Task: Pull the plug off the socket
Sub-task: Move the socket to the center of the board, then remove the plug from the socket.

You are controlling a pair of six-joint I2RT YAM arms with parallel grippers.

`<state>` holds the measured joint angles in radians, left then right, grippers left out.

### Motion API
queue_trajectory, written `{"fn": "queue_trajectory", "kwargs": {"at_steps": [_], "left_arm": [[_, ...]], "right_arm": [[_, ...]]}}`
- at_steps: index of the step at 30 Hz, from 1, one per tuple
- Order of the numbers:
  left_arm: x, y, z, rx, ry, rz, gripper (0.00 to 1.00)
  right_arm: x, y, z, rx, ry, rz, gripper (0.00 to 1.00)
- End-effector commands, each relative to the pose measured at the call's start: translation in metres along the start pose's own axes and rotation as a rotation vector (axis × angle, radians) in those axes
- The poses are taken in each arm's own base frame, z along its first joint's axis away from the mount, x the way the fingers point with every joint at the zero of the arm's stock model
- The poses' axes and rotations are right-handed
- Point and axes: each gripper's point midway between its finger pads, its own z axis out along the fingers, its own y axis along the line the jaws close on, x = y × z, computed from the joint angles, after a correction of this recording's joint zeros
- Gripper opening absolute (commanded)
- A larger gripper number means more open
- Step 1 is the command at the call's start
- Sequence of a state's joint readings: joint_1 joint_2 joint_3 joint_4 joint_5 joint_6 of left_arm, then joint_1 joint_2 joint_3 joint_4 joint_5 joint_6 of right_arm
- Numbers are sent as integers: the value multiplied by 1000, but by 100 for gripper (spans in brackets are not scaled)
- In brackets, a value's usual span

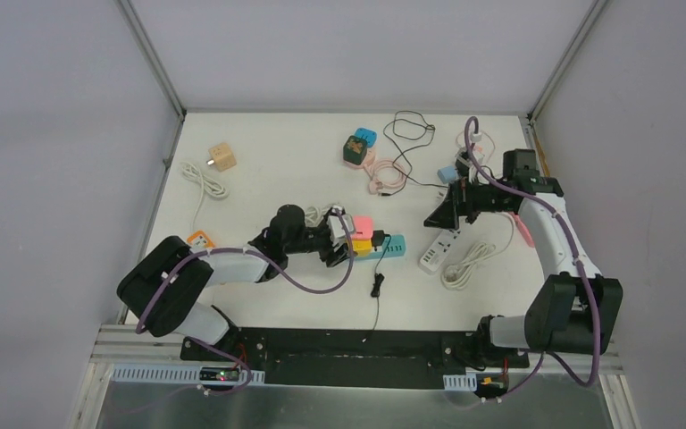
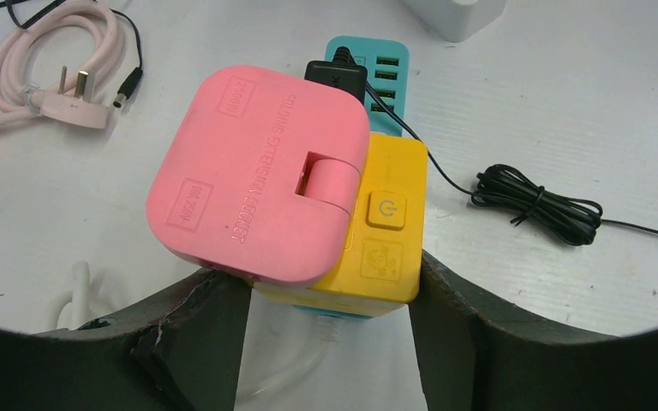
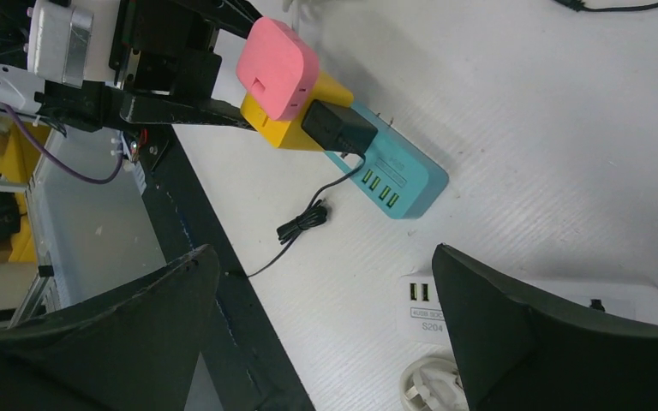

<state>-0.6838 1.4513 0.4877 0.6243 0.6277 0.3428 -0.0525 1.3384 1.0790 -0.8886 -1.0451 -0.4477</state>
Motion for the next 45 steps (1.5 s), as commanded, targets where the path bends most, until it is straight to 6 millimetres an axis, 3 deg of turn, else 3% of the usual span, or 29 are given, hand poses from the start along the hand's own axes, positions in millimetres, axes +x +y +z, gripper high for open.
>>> {"fn": "queue_trajectory", "kwargs": {"at_steps": [1,6,9,11,13,15,18,24,28,36,45], "left_arm": [[20,-22,4,8,19,-75,19],[25,-41,13,51,-19,-98,25],[31,-41,15,37,-20,-124,40],[35,-38,15,6,-23,-154,59],[37,-34,14,-28,-22,-175,70],[37,-31,14,-47,-22,-183,80],[35,-30,12,-50,-11,-181,87],[22,-29,-3,-79,-26,-152,93],[10,-28,-15,-106,-34,-176,96],[0,-18,-32,-204,-43,-252,99],[2,-29,-32,-148,-56,-232,98]], "right_arm": [[-6,9,15,-33,41,-88,100],[3,20,51,-131,132,-117,100],[-9,21,71,-133,158,-148,100],[-28,19,83,-136,128,-145,100],[-42,18,96,-154,116,-144,100],[-44,19,108,-171,139,-146,100],[-36,15,124,-179,176,-129,100],[-30,6,145,-200,213,-29,100],[-25,11,156,-234,242,2,100],[-12,31,167,-323,301,38,95],[-8,41,160,-350,322,21,87]]}}
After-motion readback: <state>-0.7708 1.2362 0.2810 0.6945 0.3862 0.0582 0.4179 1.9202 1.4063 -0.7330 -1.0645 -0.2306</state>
